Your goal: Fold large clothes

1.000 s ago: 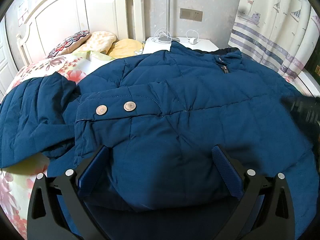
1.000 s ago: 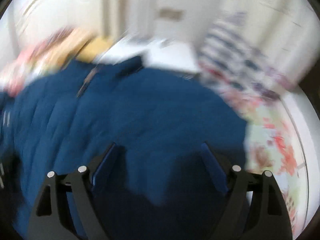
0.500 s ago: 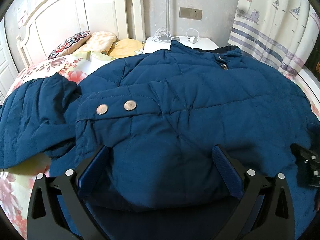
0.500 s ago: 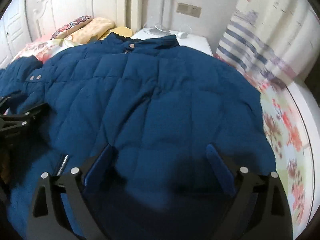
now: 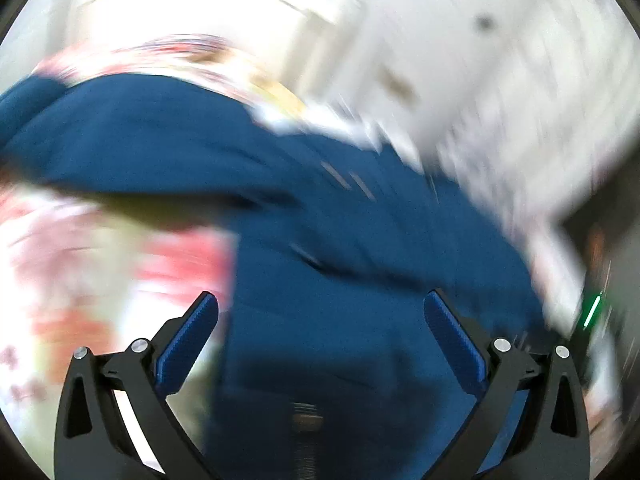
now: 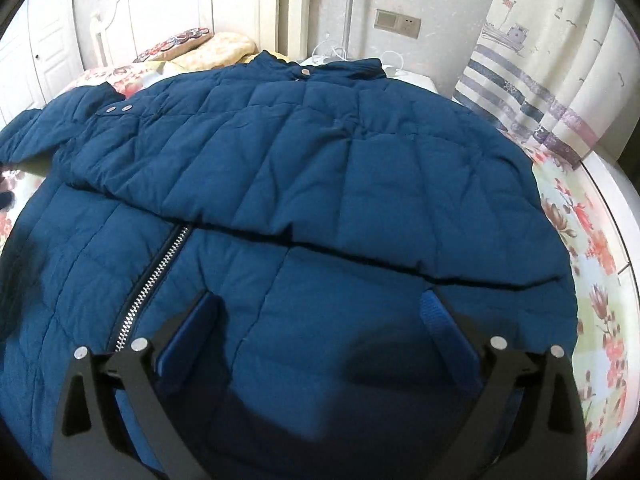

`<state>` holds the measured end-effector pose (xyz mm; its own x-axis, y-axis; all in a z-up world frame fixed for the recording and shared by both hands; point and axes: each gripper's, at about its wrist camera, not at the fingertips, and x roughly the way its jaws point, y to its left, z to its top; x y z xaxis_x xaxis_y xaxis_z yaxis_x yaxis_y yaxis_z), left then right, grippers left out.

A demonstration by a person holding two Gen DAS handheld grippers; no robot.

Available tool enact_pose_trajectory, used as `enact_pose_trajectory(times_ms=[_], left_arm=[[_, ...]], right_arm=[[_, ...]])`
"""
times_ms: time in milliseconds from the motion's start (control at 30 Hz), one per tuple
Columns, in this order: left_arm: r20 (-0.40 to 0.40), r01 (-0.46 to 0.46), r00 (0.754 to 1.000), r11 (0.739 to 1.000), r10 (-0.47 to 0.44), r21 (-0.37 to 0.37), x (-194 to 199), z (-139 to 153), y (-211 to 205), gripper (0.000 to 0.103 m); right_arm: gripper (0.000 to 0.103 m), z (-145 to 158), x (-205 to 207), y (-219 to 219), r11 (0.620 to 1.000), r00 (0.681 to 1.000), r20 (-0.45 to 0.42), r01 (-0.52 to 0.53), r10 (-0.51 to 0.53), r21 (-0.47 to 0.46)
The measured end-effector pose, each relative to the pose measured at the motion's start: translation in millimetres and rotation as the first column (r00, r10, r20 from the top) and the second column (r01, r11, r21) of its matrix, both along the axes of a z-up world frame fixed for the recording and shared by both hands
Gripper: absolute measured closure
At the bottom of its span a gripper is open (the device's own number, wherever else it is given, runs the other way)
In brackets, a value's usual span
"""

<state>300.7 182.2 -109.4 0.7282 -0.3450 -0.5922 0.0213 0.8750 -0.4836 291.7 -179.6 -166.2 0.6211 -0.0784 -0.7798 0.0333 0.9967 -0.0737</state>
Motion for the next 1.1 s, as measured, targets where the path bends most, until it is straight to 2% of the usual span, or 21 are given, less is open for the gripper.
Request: enact_pose_trajectory(times_ms=[33,67,133,200,233,333,433,500,567,600,633,667,733,767,800,833,900,933,967,1000,1100], left_arm=[[0.020,-0.093,0.995,0.988,0.096,-0.124,-8,2,41,0.004],[0.014,-0.169,0.984,0.959,0.177,-0.228,-14,-1,78,0.004],[-0.013,-0.286,0.953,0.885,0.303,-0.368,-24,-9,132,0.004],[-0.030,-0.380,0.904,0.772,0.426,-0.510,-37,-20,191,0.004],[-0.028,-0.392,0.892,0.742,0.451,-0.543,-38,-23,207,0.004],[-0.031,-0.437,0.833,0.622,0.553,-0.650,-36,-27,257,0.004],[-0.085,-0.475,0.815,0.577,0.573,-0.665,-14,-28,280,0.004],[-0.136,-0.528,0.789,0.548,0.599,-0.649,-6,-29,285,0.012],[-0.188,-0.586,0.762,0.536,0.620,-0.607,7,-30,288,0.069],[-0.215,-0.612,0.749,0.529,0.627,-0.588,12,-31,288,0.084],[-0.212,-0.633,0.729,0.522,0.651,-0.572,14,-29,288,0.088],[-0.192,-0.641,0.719,0.529,0.668,-0.557,14,-24,287,0.090],[-0.116,-0.651,0.701,0.566,0.704,-0.506,13,-3,277,0.092],[-0.046,-0.639,0.699,0.596,0.713,-0.486,11,18,265,0.093],[0.025,-0.616,0.710,0.639,0.704,-0.461,10,37,248,0.093],[0.112,-0.578,0.733,0.701,0.671,-0.417,13,59,224,0.093],[0.242,-0.496,0.778,0.804,0.579,-0.329,21,93,176,0.093],[0.301,-0.443,0.803,0.853,0.515,-0.277,25,107,147,0.093],[0.373,-0.360,0.835,0.914,0.405,-0.187,33,125,102,0.093],[0.409,-0.298,0.855,0.947,0.319,-0.117,43,135,67,0.093],[0.426,-0.137,0.899,0.989,0.102,0.052,64,137,-30,0.092]], right_arm=[[0.002,0,0,-1,1.000,1.000,0.000,0.000,0.000,0.003],[0.002,0,-1,0,1.000,1.000,0.000,-0.001,0.001,0.005],[0.002,-1,-1,0,1.000,1.000,0.000,-0.001,0.001,0.009],[0.002,-2,2,0,1.000,1.000,-0.001,0.000,0.000,0.009],[0.002,-2,3,0,1.000,1.000,-0.001,0.001,-0.001,0.010],[0.002,-2,3,0,1.000,1.000,-0.002,0.001,-0.001,0.010],[0.002,-1,3,-1,1.000,1.000,-0.001,0.000,0.000,0.010],[0.002,-1,3,-1,1.000,1.000,-0.002,0.000,0.000,0.011],[0.002,-1,3,-1,1.000,1.000,-0.002,0.000,0.000,0.012],[0.002,-1,3,-1,1.000,1.000,-0.002,0.000,0.000,0.012],[0.002,-2,4,0,1.000,1.000,-0.002,0.001,-0.001,0.013],[0.002,-2,4,0,1.000,1.000,-0.001,0.001,-0.001,0.014],[0.002,-2,4,0,1.000,1.000,0.001,0.001,-0.001,0.014],[0.002,-1,3,1,1.000,1.000,0.006,0.001,-0.001,0.015],[0.002,-1,4,1,1.000,1.000,0.011,0.001,-0.001,0.018],[0.002,0,3,1,1.000,1.000,0.016,0.003,-0.003,0.023],[0.004,4,0,-3,0.998,0.998,0.056,0.024,-0.027,0.053],[0.004,8,-3,-7,0.997,0.996,0.082,0.034,-0.040,0.073],[0.004,12,-7,-11,0.994,0.991,0.118,0.048,-0.060,0.101],[0.004,17,-12,-18,0.988,0.983,0.157,0.069,-0.091,0.136],[0.004,27,-25,-38,0.965,0.952,0.242,0.131,-0.186,0.226]])
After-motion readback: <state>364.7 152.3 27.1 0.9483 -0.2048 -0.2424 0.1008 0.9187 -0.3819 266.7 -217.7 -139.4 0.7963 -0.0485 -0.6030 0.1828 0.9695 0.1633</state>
